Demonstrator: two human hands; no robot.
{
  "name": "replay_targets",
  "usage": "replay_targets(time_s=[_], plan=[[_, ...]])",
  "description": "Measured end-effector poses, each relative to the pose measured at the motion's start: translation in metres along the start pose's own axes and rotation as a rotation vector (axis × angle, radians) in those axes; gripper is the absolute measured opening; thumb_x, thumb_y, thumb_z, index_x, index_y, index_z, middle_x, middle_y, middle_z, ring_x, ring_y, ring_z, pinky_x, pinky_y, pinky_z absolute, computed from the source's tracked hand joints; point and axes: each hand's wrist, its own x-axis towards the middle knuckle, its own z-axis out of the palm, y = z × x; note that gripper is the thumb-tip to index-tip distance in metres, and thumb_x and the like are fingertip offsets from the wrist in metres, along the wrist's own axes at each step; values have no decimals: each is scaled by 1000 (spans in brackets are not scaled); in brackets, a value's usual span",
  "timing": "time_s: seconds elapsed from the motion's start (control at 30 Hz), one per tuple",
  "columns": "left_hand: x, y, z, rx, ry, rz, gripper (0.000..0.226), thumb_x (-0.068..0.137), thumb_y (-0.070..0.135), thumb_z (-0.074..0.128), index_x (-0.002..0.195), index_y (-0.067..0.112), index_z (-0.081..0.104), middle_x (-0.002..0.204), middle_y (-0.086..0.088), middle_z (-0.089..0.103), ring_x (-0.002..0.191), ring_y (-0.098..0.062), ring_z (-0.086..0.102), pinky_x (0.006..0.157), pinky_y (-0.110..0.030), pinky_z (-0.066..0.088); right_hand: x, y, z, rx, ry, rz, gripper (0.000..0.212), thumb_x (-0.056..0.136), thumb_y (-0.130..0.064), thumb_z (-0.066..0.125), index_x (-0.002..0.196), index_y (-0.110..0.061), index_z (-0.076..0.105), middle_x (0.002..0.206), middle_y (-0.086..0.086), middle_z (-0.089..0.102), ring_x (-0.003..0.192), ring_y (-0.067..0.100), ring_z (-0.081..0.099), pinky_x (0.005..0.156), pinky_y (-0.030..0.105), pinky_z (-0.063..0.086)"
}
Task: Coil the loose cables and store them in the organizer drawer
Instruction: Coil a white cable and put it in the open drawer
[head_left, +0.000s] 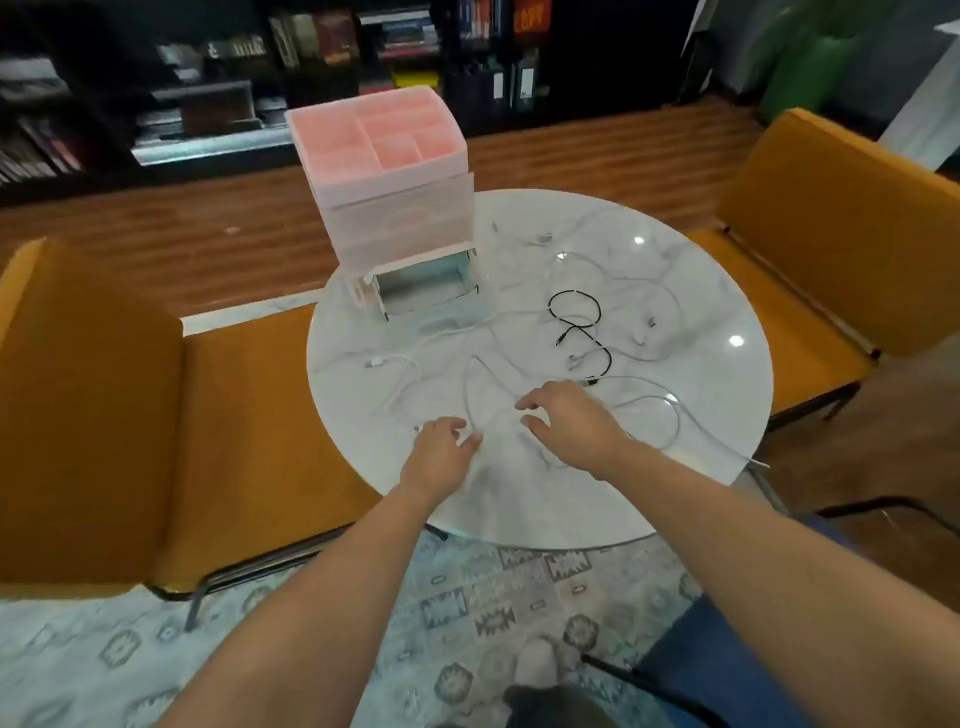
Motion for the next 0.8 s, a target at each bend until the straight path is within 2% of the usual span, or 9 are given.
replay_targets(time_s=[0.13, 0.27, 0.37, 0.47, 0.6, 0.7, 0.8], plan=[[3, 12, 3, -79, 71, 22, 37, 95, 49, 50, 122, 26, 62, 121, 0, 55, 108, -17, 58, 95, -39, 49, 13, 2, 9, 18, -17, -51, 30, 99, -31, 49, 126, -28, 60, 124, -5, 57, 120, 11, 43, 94, 31, 44], [5, 22, 2, -36, 130, 64, 33, 101, 41, 44, 112, 21, 69, 112, -1, 62, 102, -16, 57, 83, -27, 43, 25, 0, 13, 64, 44, -154, 29, 97, -25, 52, 125, -25, 61, 120, -2, 58, 117, 15, 47, 92, 35, 46], [1, 30, -6, -155, 132, 76, 30, 104, 30, 38, 107, 20, 66, 106, 2, 66, 98, -13, 60, 74, -21, 41, 36, -6, 13, 107, 94, -200, 34, 96, -21, 54, 129, -25, 57, 118, -1, 58, 113, 17, 49, 86, 36, 49], [-3, 37, -20, -248, 136, 66, 30, 105, 30, 32, 102, 24, 61, 92, 5, 64, 89, -11, 59, 67, -17, 40, 50, -15, 7, 128, 114, -207, 40, 97, -20, 53, 137, -27, 51, 120, -1, 56, 113, 16, 47, 82, 28, 45], [-1, 51, -42, -435, 152, 92, 36, 106, 31, 31, 98, 24, 66, 78, 3, 53, 74, -9, 51, 66, -18, 39, 68, -23, -2, 203, 141, -155, 40, 97, -23, 54, 137, -27, 52, 118, 1, 52, 113, 14, 46, 86, 25, 42], [3, 62, -57, -566, 67, 81, 39, 106, 31, 33, 102, 18, 70, 75, -1, 47, 73, -13, 49, 78, -26, 45, 79, -27, -5, 299, 169, -101, 37, 95, -27, 58, 132, -27, 57, 114, 0, 49, 111, 15, 44, 91, 29, 44], [9, 71, -72, -595, -29, 86, 41, 105, 37, 34, 106, 18, 71, 74, 1, 42, 70, -13, 46, 86, -30, 49, 88, -32, -8, 385, 200, -48, 27, 92, -28, 63, 119, -24, 64, 111, -7, 47, 109, 11, 44, 89, 26, 42]])
